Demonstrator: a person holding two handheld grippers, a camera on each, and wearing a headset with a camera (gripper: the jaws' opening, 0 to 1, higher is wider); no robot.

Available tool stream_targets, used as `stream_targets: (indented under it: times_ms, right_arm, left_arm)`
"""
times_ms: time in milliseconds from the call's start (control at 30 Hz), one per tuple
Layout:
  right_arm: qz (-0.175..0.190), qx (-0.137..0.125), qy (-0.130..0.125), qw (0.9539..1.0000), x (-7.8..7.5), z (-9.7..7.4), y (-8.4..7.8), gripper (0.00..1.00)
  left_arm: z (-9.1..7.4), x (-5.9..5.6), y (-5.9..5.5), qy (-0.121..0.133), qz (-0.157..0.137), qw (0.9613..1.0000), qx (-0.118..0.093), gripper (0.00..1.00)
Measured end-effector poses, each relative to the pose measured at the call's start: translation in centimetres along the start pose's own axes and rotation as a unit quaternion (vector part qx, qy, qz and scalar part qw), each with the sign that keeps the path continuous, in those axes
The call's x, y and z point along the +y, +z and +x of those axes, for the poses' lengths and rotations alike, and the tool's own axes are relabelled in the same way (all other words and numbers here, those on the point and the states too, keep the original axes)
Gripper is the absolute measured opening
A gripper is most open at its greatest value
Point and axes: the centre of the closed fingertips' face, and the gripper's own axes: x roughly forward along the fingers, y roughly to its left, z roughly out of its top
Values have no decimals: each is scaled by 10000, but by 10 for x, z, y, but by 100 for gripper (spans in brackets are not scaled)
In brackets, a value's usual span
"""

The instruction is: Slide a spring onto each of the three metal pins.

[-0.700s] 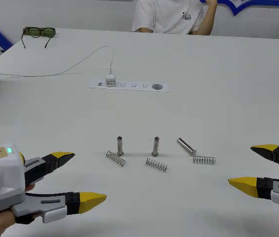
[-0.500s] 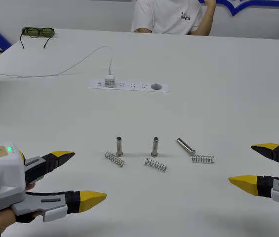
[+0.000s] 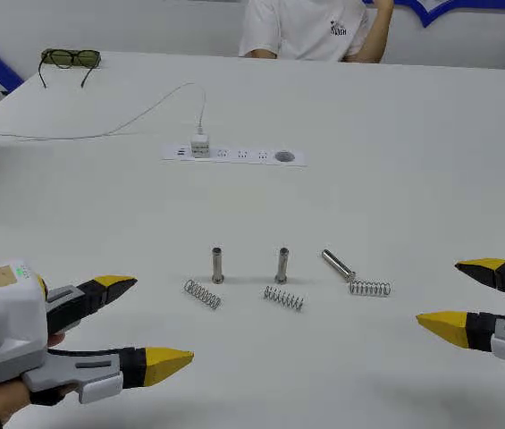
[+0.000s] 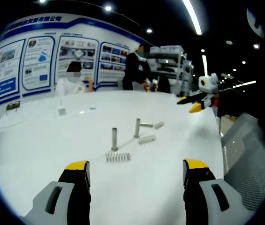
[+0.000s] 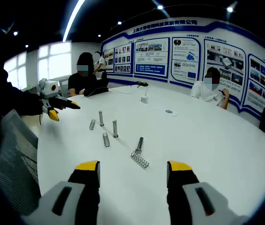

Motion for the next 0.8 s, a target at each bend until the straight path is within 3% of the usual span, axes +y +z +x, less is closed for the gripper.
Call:
stream_targets:
  times_ms: [367,800]
  right_arm:
    - [-65,32,41,10000,-6,12,10,53]
    - [-296,178,135,9993,-11,43,36,46]
  left_arm:
    - [-4,-2,-3,65,-22,10000,53,82]
    - [-3,-5,-4,108,-56,9999,30,81]
